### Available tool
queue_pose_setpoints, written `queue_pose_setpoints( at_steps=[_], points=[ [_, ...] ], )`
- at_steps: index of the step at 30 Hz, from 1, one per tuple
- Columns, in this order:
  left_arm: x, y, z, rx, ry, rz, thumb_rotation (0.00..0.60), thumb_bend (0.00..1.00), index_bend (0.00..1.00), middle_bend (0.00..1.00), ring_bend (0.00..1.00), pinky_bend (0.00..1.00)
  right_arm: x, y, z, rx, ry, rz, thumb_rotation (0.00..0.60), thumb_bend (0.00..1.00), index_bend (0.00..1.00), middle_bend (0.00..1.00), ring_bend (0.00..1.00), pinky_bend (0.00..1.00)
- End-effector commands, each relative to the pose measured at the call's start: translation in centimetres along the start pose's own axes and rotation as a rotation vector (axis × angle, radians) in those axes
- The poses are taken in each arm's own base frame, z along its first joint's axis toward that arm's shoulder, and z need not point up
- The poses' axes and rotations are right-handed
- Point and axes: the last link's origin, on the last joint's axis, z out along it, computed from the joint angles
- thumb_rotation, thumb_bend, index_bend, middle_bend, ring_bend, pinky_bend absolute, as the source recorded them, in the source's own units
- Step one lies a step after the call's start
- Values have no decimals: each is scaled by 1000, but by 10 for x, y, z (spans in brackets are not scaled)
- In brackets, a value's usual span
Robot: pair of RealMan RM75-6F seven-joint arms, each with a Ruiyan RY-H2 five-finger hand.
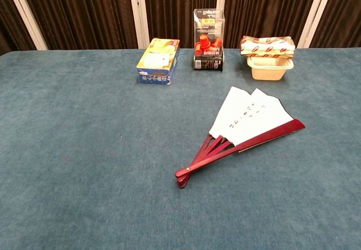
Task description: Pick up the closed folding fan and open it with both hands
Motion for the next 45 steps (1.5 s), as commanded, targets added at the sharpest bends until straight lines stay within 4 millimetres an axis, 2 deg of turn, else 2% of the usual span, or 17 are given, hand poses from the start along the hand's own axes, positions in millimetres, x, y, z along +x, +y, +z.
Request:
queue_pose_setpoints(
  at_steps=[1, 13, 20, 22, 26, 31, 36, 45],
  points=[
    [0, 0, 0, 0, 0, -2, 600, 0, 0, 0, 0, 0, 0, 0, 0, 1, 1, 1, 600, 267, 0, 0, 0, 11],
    [1, -1, -1, 7, -1, -7, 600, 0, 0, 0, 0, 0, 2, -6, 0, 45, 23, 17, 600, 266, 0, 0, 0, 11],
    [0, 1, 0, 3, -5, -6, 600, 0, 0, 0, 0, 0, -3, -24, 12, 177, 59, 45, 600, 267, 1, 0, 0, 11],
    [1, 0, 0, 6, 0, -10, 600, 0, 0, 0, 0, 0, -6, -33, 19, 221, 68, 60, 600, 267, 38, 3, 0, 23],
    [1, 0, 0, 13, 6, -21, 600, 0, 0, 0, 0, 0, -22, -49, 38, 294, 54, 91, 600, 266, 192, 48, 9, 48],
    [0, 0, 1, 11, 3, -17, 600, 0, 0, 0, 0, 0, -47, -70, 59, 370, 22, 121, 600, 266, 308, 97, 23, 48],
    [0, 1, 2, 12, -1, -18, 600, 0, 0, 0, 0, 0, -75, -96, 69, 446, -2, 139, 600, 266, 358, 129, 31, 48],
    [0, 1, 2, 6, -3, -17, 600, 0, 0, 0, 0, 0, -118, -134, 65, 527, -41, 145, 600, 266, 363, 129, 32, 48]
  ],
)
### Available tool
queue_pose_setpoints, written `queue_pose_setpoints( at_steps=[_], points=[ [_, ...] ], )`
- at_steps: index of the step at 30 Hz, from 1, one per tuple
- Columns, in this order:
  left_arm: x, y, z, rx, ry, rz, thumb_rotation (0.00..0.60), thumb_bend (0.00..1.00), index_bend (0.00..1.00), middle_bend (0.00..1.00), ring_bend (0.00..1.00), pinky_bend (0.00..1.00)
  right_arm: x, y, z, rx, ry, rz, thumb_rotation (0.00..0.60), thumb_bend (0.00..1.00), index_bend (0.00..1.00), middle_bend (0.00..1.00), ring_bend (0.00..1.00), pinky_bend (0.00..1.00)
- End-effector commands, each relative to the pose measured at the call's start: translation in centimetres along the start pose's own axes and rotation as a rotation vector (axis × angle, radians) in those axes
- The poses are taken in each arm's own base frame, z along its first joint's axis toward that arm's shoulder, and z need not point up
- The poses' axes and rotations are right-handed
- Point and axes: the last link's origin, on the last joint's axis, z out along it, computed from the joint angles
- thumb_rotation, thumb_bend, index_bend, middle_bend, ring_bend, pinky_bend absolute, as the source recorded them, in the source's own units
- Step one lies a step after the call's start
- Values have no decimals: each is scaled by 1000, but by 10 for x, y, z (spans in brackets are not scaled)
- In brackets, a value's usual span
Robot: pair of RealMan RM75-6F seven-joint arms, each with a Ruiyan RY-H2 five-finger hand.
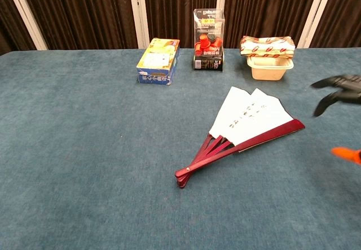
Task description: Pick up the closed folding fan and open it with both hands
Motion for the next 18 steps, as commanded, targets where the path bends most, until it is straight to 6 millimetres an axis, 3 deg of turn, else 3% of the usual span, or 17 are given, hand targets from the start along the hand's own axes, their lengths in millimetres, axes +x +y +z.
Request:
queue_pose_setpoints(
  at_steps=[1, 5, 11, 18],
  points=[
    [0, 0, 0, 0, -1, 0, 600, 0, 0, 0, 0, 0, -18, -13, 7, 31, -13, 10, 600, 266, 363, 129, 32, 48],
    [0, 0, 1, -1, -2, 5, 600, 0, 0, 0, 0, 0, -33, -23, 15, 27, -12, 34, 600, 267, 379, 129, 32, 48],
    [0, -1, 1, 2, -3, 10, 600, 0, 0, 0, 0, 0, -52, -37, 30, 15, -6, 65, 600, 267, 479, 146, 32, 48],
    [-1, -2, 3, 7, 3, 19, 600, 0, 0, 0, 0, 0, -68, -50, 47, -2, 22, 103, 600, 266, 484, 149, 33, 48]
  ],
)
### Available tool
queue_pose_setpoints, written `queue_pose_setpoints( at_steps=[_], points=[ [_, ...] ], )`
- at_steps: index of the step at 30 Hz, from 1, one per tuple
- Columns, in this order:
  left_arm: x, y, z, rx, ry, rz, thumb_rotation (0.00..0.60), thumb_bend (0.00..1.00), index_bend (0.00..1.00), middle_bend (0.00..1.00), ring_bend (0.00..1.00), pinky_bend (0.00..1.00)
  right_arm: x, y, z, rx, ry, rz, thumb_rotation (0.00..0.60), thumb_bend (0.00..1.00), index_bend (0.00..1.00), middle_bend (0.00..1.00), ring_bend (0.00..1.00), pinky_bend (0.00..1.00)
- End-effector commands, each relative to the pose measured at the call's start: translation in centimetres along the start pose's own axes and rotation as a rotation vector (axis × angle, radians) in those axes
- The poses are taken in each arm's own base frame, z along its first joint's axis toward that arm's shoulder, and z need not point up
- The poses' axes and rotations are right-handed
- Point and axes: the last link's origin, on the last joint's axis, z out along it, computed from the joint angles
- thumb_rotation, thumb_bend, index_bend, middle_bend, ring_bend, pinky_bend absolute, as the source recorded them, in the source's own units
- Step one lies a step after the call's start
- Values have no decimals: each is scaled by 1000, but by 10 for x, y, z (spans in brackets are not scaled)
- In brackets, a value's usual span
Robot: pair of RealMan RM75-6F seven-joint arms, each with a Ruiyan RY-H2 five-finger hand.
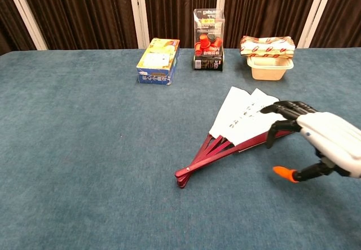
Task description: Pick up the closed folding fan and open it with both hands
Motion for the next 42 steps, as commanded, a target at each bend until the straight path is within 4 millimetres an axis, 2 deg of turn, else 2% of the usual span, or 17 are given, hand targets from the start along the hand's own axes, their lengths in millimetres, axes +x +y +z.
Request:
queue_pose_setpoints(
  at_steps=[1, 18, 33, 42],
  points=[
    [0, 0, 0, 0, -1, 0, 600, 0, 0, 0, 0, 0, -7, -6, 10, -4, 12, 21, 600, 266, 484, 149, 33, 48],
    [0, -1, 2, 7, -10, 0, 600, 0, 0, 0, 0, 0, -28, -24, 29, 13, -2, 24, 600, 263, 446, 149, 33, 48],
    [0, -3, 3, 15, -11, -11, 600, 0, 0, 0, 0, 0, -36, -41, 43, 24, 17, 63, 600, 257, 446, 149, 32, 48],
    [0, -4, 3, 17, -13, -14, 600, 0, 0, 0, 0, 0, -43, -47, 42, 18, 1, 74, 600, 351, 523, 173, 33, 48]
  ],
)
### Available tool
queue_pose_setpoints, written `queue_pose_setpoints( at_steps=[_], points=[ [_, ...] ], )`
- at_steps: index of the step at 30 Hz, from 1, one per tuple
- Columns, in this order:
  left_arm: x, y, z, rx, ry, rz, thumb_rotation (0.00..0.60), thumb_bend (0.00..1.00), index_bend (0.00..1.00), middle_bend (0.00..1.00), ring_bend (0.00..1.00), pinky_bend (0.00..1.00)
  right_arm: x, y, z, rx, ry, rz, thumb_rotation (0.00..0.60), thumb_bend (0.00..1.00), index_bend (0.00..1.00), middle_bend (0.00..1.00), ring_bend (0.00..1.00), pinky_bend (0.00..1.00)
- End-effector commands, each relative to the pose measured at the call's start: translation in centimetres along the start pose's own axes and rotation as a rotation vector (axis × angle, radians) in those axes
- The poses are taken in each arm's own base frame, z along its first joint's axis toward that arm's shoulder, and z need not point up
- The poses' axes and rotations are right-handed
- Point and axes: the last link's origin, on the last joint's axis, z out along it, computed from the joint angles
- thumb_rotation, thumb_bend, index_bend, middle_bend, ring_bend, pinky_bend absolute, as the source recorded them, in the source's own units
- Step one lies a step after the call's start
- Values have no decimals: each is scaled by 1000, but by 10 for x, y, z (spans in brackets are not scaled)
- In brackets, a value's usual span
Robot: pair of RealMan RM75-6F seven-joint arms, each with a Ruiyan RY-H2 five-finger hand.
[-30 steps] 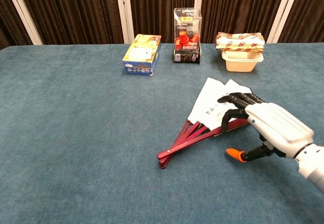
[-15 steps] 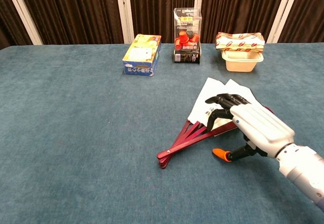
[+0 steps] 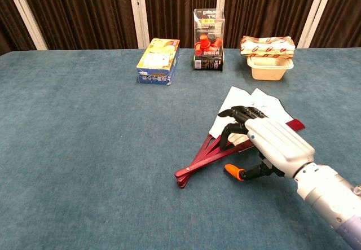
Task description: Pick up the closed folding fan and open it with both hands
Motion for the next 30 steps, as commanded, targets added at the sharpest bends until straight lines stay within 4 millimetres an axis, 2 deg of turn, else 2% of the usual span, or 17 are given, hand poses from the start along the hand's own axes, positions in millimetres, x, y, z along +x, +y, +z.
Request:
queue_pose_setpoints(
  at_steps=[1, 10, 17, 22, 30],
  points=[
    [0, 0, 0, -1, 0, 1, 600, 0, 0, 0, 0, 0, -2, 0, -1, -4, -6, -2, 600, 367, 532, 178, 33, 48],
    [0, 0, 0, 1, -2, 0, 600, 0, 0, 0, 0, 0, -3, -1, 1, 0, -9, 1, 600, 494, 607, 203, 34, 48],
    [0, 1, 0, -1, -3, 1, 600, 0, 0, 0, 0, 0, 10, -6, 5, 31, 26, 16, 600, 516, 621, 206, 34, 48],
    [0, 1, -1, -2, -3, 1, 600, 0, 0, 0, 0, 0, 33, -12, 18, 35, 76, 55, 600, 517, 631, 213, 34, 48],
    [2, 3, 0, -2, 12, -12, 600, 0, 0, 0, 0, 0, 87, -21, 43, -80, 143, 161, 600, 520, 633, 214, 34, 48]
  ],
)
